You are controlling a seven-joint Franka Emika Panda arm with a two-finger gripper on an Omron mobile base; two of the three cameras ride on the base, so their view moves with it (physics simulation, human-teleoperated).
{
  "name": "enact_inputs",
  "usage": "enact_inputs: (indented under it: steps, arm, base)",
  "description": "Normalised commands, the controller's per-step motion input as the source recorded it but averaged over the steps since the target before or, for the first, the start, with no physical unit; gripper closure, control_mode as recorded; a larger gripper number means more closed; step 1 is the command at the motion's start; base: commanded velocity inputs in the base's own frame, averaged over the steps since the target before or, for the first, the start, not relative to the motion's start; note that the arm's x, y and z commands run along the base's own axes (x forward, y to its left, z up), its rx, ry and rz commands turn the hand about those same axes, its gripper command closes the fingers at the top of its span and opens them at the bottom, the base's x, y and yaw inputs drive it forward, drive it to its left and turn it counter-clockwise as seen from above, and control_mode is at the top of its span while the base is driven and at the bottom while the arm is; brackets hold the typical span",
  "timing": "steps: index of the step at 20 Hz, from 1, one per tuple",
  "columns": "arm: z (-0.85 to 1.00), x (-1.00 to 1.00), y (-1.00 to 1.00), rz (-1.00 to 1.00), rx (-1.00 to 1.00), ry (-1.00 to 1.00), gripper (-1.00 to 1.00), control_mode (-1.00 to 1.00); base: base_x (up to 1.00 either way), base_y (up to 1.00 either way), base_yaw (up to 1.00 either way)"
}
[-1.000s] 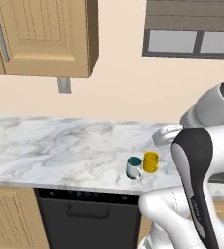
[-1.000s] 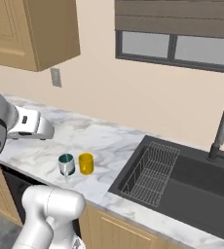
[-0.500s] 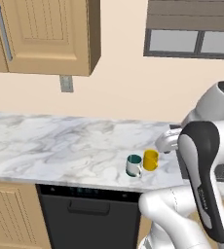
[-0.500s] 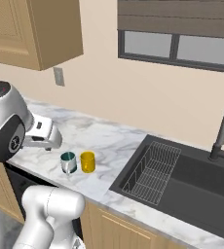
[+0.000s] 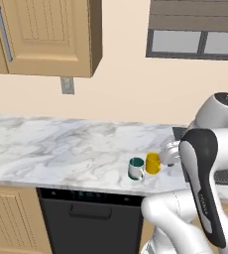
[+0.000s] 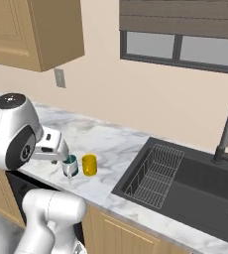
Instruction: Clear the mugs and bowl far away from the sink.
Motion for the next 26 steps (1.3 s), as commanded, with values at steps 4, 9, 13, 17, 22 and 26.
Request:
enact_inputs:
  steps: [4, 9, 13, 17, 22, 26]
  arm:
    - [-0.51, 0.04, -0.04, 0.03, 0.00, -0.02, -1.00, -1.00]
    - [-0.46, 0.20, 0.00, 0.02, 0.00, -0.03, -1.00, -1.00]
    - [-0.31, 0.52, 0.00, 0.01, 0.00, 0.00, -1.00, -1.00]
    - [-0.37, 0.49, 0.03, 0.00, 0.00, -0.06, -1.00, -1.00]
    - [-0.53, 0.46, 0.20, 0.00, 0.00, 0.01, -1.00, -1.00]
    - [-0.46, 0.50, 0.17, 0.00, 0.00, 0.04, -1.00, -1.00]
  base:
    - [0.00, 0.00, 0.00]
    - [0.00, 0.00, 0.00]
    - [0.00, 0.00, 0.00]
    - [0.00, 0.00, 0.00]
    - [0.00, 0.00, 0.00]
    - [0.00, 0.00, 0.00]
